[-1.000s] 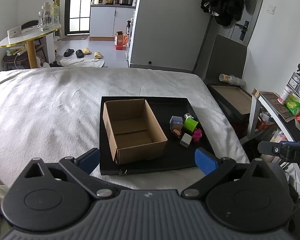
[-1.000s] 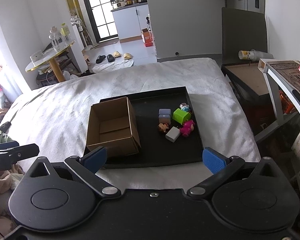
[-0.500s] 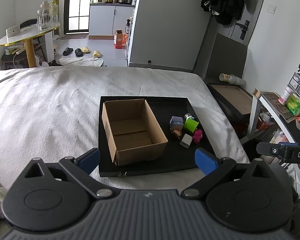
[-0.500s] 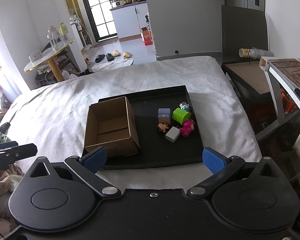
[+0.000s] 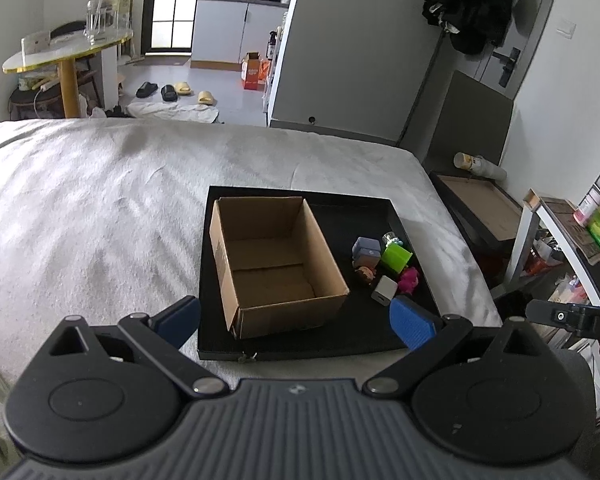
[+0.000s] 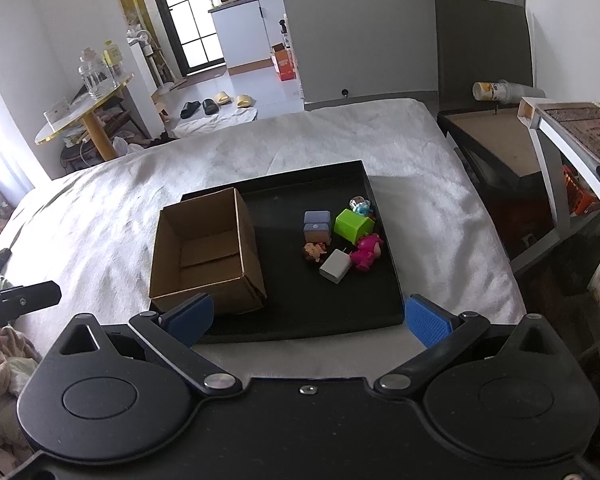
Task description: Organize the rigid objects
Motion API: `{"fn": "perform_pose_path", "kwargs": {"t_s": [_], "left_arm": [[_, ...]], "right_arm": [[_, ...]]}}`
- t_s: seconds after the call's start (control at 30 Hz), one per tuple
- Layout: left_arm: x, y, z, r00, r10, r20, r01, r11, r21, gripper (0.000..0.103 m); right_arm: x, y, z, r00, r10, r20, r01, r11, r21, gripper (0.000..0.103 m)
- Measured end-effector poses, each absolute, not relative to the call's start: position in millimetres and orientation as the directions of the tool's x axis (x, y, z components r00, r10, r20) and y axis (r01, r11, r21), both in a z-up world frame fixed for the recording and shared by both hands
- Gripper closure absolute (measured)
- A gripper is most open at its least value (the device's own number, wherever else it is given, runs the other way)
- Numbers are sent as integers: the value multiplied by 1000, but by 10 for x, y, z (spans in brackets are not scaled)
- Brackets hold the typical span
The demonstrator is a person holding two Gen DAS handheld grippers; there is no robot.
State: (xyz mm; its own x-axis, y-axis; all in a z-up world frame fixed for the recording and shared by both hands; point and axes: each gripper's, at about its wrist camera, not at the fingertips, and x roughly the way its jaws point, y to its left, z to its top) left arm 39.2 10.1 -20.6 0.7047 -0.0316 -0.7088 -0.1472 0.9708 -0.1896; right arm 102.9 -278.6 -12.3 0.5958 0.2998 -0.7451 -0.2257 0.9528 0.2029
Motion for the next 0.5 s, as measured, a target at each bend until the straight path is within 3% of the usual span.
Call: {"fn": "perform_pose_path", "kwargs": {"t_s": [0.5], "left_arm": [[721, 240, -427, 657, 0, -754, -209, 961, -182, 3]], "right_arm": [[1410, -2883, -366, 562, 312, -766, -188, 950, 249, 0]]}}
